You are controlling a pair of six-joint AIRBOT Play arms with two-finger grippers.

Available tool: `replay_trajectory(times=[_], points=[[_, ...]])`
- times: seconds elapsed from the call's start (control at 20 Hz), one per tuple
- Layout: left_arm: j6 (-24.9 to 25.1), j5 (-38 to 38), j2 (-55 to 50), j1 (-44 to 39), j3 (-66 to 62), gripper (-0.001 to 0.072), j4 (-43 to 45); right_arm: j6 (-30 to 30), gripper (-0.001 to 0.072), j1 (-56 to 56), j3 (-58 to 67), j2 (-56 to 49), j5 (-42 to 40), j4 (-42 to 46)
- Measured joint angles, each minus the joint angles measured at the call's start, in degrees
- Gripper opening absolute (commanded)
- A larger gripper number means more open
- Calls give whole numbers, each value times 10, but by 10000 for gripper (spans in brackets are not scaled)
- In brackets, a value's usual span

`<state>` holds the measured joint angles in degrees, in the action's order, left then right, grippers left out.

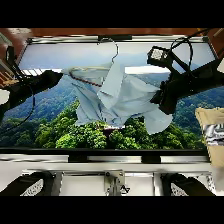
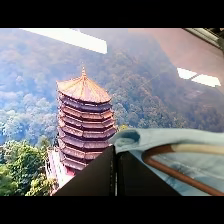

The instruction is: Fold the shirts.

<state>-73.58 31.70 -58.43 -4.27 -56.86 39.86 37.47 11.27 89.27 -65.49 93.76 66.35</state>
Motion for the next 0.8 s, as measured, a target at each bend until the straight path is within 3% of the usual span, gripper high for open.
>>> replay_trajectory(times=[0.3, 0.5, 0.8], points=[[9, 2, 19, -9, -24, 56, 2, 19, 66, -1, 0, -21, 4, 8], [14, 5, 30, -67, -84, 55, -5, 50, 66, -1, 0, -35, -6, 4], [33, 64, 44, -150, -167, 54, 5, 184, 66, 0, 3, -39, -78, -1]])
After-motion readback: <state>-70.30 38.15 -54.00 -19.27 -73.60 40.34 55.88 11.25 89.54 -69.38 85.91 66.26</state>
